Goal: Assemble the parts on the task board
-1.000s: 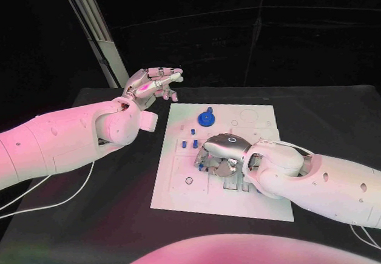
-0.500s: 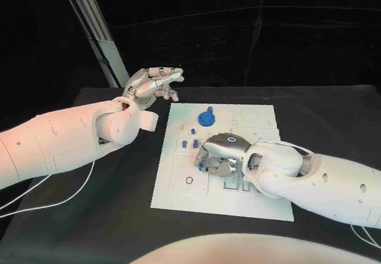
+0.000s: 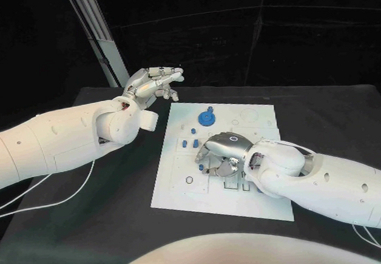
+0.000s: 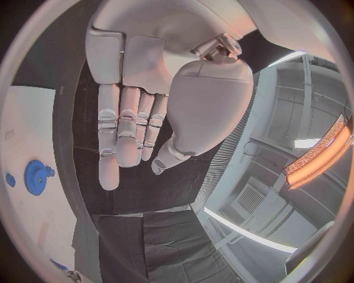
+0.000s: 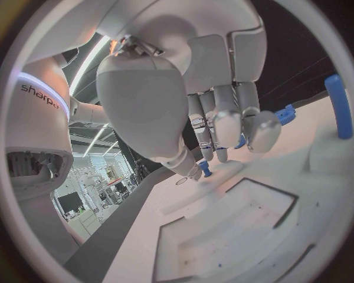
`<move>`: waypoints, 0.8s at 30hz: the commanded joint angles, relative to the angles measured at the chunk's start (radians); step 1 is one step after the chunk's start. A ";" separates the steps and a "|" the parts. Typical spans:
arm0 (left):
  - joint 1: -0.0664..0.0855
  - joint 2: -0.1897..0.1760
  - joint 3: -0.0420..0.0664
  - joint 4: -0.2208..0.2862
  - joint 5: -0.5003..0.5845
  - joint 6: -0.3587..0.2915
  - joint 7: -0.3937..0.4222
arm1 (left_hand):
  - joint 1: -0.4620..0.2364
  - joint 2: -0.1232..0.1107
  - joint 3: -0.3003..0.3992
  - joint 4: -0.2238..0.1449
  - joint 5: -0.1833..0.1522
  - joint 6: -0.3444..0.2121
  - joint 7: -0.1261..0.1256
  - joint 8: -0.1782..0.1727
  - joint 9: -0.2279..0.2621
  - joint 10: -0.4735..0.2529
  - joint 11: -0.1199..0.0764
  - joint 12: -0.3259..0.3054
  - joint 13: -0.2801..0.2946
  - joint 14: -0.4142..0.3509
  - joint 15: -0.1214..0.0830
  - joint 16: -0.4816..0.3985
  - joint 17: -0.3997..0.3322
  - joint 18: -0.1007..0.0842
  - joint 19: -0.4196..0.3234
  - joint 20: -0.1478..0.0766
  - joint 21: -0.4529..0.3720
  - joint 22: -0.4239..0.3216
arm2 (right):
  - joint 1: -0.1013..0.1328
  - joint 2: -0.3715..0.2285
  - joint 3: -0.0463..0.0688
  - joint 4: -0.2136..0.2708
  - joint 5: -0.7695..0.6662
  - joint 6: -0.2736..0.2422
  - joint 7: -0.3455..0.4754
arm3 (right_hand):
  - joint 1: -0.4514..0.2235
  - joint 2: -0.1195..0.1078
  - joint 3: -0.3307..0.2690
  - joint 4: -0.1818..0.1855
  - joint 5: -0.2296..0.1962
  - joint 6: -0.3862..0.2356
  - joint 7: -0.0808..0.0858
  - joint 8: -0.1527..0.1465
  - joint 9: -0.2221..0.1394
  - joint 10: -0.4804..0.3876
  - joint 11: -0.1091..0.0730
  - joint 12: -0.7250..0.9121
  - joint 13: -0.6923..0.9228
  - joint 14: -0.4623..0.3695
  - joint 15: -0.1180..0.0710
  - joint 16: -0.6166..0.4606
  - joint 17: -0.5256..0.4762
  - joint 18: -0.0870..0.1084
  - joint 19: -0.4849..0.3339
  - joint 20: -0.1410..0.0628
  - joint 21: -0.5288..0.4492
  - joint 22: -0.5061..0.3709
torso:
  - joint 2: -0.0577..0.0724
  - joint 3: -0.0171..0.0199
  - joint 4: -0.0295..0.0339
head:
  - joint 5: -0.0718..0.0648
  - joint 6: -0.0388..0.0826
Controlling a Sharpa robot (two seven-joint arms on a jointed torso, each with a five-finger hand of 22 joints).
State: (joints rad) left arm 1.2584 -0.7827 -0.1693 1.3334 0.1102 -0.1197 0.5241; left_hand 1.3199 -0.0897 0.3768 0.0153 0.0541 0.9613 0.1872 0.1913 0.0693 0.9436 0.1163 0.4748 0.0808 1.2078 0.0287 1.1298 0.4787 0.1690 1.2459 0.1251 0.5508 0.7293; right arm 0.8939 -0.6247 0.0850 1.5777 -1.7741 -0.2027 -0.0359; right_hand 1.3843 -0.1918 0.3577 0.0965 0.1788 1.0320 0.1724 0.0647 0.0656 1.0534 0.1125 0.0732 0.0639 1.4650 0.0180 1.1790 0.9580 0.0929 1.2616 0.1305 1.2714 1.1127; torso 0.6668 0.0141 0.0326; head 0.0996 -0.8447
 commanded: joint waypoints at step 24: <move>0.001 -0.005 0.000 -0.004 0.003 0.019 -0.001 | 0.002 0.011 0.001 -0.006 0.004 -0.006 0.003 0.007 -0.001 -0.009 0.000 0.006 -0.001 -0.011 0.000 -0.007 -0.003 0.013 -0.005 0.001 -0.008 -0.002 | 0.015 -0.223 0.056 0.152 0.136 -0.061 -0.069 | -0.002 0.032 -0.069 -0.007 0.002 -0.016 -0.005 -0.002 0.000 0.020 -0.007 0.055 -0.001 -0.002 0.001 -0.008 -0.025 0.014 0.010 -0.006 -0.001 0.003 | -0.002 0.0000 -0.0061 | -0.058 0.046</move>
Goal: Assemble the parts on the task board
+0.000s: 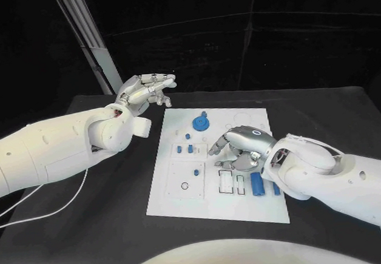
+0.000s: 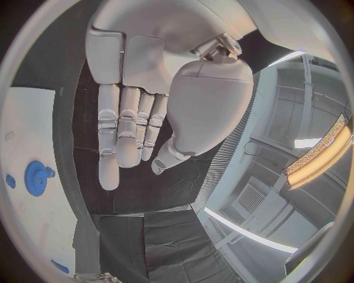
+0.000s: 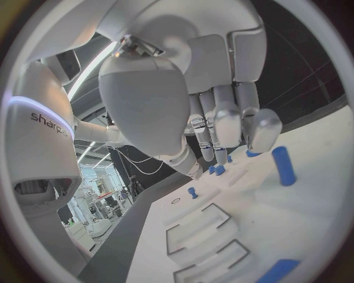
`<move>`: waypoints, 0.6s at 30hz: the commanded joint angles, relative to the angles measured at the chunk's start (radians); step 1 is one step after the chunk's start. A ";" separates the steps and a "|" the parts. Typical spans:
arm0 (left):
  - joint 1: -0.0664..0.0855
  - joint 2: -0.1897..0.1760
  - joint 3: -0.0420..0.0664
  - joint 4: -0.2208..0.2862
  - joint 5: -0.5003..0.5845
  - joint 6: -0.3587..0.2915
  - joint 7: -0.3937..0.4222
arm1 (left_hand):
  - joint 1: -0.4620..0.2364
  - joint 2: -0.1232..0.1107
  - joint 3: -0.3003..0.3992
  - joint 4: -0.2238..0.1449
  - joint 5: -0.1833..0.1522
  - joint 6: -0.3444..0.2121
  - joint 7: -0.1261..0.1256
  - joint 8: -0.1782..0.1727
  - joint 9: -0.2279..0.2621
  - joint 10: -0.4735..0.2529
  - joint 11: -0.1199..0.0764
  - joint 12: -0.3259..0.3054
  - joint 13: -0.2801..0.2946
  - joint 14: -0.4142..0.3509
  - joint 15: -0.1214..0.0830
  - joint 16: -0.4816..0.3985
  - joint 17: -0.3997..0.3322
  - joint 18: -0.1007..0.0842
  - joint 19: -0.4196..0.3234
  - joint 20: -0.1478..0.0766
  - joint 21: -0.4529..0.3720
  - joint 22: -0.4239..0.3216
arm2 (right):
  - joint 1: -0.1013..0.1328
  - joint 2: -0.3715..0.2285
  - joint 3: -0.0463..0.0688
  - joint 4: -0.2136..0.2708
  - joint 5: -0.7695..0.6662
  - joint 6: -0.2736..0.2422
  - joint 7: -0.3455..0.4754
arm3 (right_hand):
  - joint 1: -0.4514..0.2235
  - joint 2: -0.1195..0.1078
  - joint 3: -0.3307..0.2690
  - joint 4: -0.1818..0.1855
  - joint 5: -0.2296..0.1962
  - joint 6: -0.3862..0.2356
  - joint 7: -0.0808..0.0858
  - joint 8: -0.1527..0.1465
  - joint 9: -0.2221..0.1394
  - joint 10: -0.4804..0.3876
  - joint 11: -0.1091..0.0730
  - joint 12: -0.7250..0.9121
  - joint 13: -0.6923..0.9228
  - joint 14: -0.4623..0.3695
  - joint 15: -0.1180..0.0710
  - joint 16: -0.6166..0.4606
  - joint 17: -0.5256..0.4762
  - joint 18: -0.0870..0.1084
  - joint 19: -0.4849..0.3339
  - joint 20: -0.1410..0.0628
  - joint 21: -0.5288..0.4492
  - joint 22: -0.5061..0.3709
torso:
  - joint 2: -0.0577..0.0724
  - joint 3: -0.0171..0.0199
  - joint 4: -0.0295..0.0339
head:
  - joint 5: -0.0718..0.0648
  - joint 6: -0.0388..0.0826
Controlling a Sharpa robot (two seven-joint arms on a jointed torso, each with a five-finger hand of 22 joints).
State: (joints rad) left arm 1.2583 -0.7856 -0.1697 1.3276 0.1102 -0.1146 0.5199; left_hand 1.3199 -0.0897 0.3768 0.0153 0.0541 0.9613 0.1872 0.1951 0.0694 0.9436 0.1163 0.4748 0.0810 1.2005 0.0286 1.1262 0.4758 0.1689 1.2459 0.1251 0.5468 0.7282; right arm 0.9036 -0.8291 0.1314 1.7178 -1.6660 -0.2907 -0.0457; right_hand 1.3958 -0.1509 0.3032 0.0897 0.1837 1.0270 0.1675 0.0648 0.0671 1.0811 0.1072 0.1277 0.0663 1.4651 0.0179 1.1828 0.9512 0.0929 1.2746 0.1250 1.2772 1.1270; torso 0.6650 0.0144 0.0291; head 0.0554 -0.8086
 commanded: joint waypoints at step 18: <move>0.001 -0.007 -0.010 0.002 0.003 0.016 0.000 | 0.003 0.012 0.001 -0.006 0.004 -0.006 0.003 0.004 -0.001 -0.009 0.000 0.006 -0.002 -0.005 0.000 -0.004 -0.002 0.014 -0.005 0.001 -0.004 -0.002 | 0.018 -0.090 0.039 -0.006 -0.077 0.125 -0.148 | 0.072 0.007 -0.233 0.048 -0.034 -0.096 -0.014 -0.001 0.000 -0.118 0.013 -0.024 -0.001 -0.014 0.014 -0.083 -0.123 0.029 -0.042 0.007 -0.074 -0.089 | -0.001 -0.0001 -0.0036 | -0.049 0.036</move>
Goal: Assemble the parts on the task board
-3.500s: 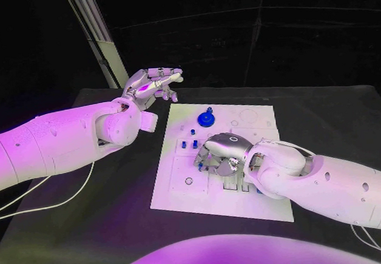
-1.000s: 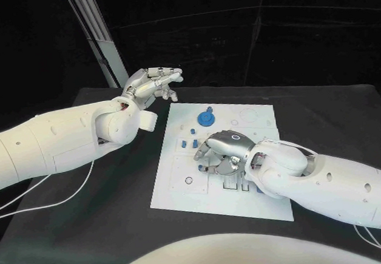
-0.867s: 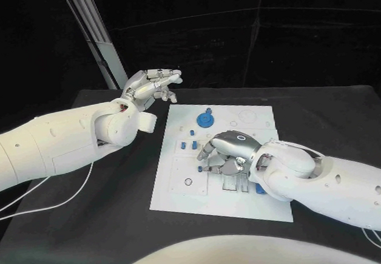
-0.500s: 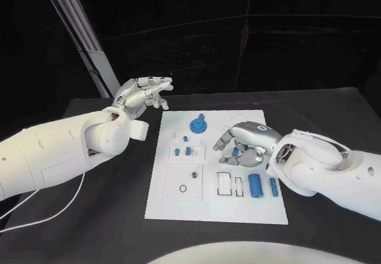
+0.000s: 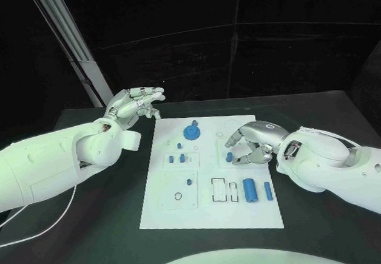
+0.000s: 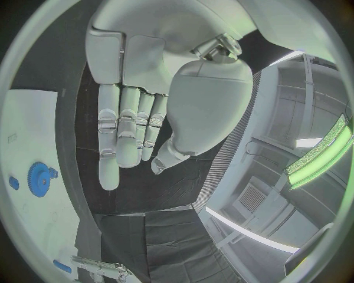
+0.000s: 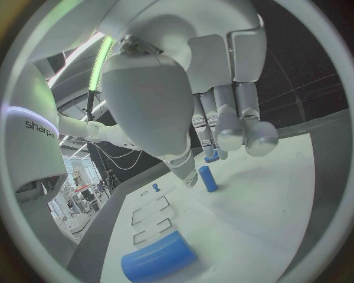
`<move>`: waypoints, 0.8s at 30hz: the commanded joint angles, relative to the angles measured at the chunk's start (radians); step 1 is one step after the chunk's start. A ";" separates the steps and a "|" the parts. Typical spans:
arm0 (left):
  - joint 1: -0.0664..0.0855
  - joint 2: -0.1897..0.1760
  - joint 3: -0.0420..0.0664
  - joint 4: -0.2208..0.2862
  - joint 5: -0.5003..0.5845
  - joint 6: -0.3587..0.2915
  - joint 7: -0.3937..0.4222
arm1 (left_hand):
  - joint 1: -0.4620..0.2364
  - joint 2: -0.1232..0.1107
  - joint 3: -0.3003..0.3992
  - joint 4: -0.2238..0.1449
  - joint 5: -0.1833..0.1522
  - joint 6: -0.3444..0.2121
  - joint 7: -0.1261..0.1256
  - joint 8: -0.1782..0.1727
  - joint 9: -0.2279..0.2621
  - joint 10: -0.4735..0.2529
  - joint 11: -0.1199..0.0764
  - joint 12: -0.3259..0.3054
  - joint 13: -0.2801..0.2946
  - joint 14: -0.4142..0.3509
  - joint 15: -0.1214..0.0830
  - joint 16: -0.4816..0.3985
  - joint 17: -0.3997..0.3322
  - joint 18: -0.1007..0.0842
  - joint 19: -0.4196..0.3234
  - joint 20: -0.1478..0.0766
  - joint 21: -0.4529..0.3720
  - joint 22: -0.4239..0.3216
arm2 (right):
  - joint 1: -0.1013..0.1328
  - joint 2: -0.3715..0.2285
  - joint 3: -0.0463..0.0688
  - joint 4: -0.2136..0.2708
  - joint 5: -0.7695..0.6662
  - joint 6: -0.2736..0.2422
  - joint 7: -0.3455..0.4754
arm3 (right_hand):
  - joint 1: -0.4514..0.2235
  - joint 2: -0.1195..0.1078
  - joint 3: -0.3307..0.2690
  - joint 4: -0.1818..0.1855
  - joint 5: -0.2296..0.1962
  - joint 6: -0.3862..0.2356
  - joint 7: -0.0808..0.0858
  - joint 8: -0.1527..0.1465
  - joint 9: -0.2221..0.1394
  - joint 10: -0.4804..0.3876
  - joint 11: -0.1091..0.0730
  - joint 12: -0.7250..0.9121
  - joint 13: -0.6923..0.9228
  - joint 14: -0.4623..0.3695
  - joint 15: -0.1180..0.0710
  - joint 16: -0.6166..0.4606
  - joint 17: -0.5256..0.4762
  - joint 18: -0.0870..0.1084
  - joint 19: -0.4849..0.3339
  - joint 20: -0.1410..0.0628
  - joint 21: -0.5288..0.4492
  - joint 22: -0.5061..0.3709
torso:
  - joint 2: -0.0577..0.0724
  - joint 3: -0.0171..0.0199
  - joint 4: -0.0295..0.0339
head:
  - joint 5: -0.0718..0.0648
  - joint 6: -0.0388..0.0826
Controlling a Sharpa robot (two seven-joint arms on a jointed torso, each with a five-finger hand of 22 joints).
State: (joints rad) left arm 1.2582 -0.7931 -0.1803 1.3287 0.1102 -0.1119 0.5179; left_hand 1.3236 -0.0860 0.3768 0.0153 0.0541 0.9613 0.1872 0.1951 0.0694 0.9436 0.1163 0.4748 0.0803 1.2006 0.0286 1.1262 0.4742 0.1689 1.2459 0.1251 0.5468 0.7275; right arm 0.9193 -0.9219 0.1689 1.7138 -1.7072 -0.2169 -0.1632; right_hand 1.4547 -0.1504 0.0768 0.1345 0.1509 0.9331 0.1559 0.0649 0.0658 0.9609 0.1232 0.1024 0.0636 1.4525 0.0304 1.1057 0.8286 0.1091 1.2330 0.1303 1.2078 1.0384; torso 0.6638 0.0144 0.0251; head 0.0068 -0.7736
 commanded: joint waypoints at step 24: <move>0.002 0.005 0.000 -0.005 0.003 0.018 0.000 | -0.001 0.008 0.001 -0.007 0.004 -0.005 0.002 0.005 -0.001 -0.009 0.000 0.008 -0.001 -0.005 0.000 -0.004 -0.002 0.014 -0.005 0.001 -0.005 -0.002 | 0.002 0.041 0.001 -0.012 -0.051 0.085 -0.022 | 0.102 0.085 0.156 0.005 -0.060 0.127 -0.005 0.011 0.006 0.230 -0.044 0.030 0.000 0.027 -0.035 0.103 0.126 -0.015 0.089 -0.027 0.095 0.130 | 0.001 0.0002 -0.0003 | 0.003 -0.009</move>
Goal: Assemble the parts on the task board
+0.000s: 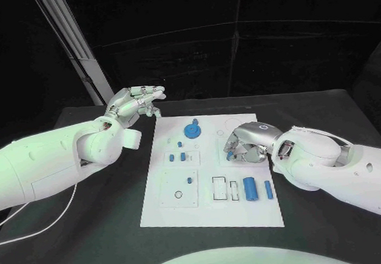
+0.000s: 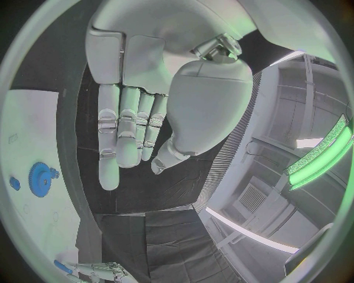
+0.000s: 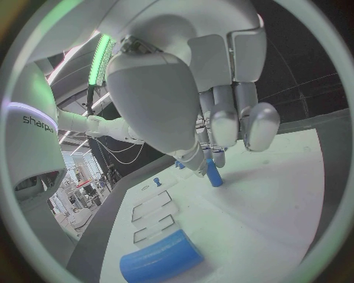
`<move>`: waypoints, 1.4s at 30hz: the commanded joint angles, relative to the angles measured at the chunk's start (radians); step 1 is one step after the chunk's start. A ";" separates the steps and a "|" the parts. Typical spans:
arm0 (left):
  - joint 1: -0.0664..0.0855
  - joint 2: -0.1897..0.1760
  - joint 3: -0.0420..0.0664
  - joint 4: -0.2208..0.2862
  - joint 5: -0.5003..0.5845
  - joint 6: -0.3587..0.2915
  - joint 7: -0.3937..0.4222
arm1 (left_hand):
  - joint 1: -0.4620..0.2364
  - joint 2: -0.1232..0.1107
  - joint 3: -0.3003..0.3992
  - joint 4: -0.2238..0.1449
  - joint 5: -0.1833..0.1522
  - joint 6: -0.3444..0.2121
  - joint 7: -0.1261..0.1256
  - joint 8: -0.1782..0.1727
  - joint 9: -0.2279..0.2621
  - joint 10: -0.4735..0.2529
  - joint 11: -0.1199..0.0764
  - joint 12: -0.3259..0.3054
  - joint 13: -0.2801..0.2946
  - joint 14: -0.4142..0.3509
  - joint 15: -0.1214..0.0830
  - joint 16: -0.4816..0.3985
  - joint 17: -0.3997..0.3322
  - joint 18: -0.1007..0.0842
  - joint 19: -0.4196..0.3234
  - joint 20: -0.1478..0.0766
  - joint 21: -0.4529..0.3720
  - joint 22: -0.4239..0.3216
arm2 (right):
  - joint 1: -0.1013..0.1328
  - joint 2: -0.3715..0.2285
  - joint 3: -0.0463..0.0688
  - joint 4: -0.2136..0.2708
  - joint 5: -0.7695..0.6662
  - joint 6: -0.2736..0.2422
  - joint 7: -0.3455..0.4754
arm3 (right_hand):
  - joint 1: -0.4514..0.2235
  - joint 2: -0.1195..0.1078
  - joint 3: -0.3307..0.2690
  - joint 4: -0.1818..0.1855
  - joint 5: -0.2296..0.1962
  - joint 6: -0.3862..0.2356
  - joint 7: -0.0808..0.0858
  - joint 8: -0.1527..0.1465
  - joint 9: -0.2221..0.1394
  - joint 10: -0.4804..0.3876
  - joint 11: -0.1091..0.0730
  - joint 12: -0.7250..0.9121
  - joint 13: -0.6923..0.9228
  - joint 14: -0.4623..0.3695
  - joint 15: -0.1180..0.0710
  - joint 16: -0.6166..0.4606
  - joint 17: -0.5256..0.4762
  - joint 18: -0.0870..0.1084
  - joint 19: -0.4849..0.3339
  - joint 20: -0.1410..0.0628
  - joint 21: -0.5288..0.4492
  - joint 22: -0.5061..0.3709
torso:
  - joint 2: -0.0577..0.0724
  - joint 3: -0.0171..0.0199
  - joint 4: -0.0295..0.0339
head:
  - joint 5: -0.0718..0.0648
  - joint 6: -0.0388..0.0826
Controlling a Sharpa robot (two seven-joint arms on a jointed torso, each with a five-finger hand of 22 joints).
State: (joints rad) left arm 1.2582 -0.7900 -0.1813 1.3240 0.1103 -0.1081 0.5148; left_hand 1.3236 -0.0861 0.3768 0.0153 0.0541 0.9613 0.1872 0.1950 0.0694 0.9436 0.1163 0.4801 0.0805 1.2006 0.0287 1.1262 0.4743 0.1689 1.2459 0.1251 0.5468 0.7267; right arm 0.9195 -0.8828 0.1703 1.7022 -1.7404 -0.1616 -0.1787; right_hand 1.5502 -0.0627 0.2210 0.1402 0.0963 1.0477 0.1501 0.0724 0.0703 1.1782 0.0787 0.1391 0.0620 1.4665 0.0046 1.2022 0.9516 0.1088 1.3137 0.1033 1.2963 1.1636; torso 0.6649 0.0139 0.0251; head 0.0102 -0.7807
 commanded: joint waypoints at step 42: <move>0.002 0.001 0.001 -0.006 0.003 0.027 -0.017 | -0.005 0.009 -0.002 -0.004 0.003 -0.006 0.003 0.007 -0.001 -0.011 0.001 0.005 -0.003 -0.009 0.001 -0.006 -0.008 0.013 -0.005 0.001 -0.008 -0.004 | 0.002 0.007 0.002 0.012 0.026 -0.104 0.001 | -0.034 -0.030 0.164 -0.001 -0.037 0.065 -0.002 -0.002 0.000 0.072 -0.005 -0.054 0.004 0.010 -0.014 0.023 0.011 -0.017 0.008 -0.005 0.020 0.022 | -0.002 -0.0009 0.0006 | 0.000 -0.005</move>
State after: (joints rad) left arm 1.2582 -0.7895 -0.1814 1.3177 0.1103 -0.0946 0.4948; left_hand 1.3236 -0.0861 0.3768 0.0153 0.0541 0.9613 0.1872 0.1950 0.0695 0.9399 0.1200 0.4801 0.0788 1.2007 0.0287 1.1263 0.4670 0.1689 1.2459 0.1251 0.5431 0.7238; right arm 0.9190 -0.8711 0.1712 1.7068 -1.7855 -0.2059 -0.2009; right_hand 1.5285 -0.0942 0.3788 0.1399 0.0639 1.1078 0.1448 0.0696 0.0718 1.2436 0.0732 0.0890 0.0664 1.4667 -0.0019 1.2198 0.9619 0.1088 1.3171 0.0999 1.3125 1.1846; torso 0.6633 0.0144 0.0240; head 0.0113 -0.7868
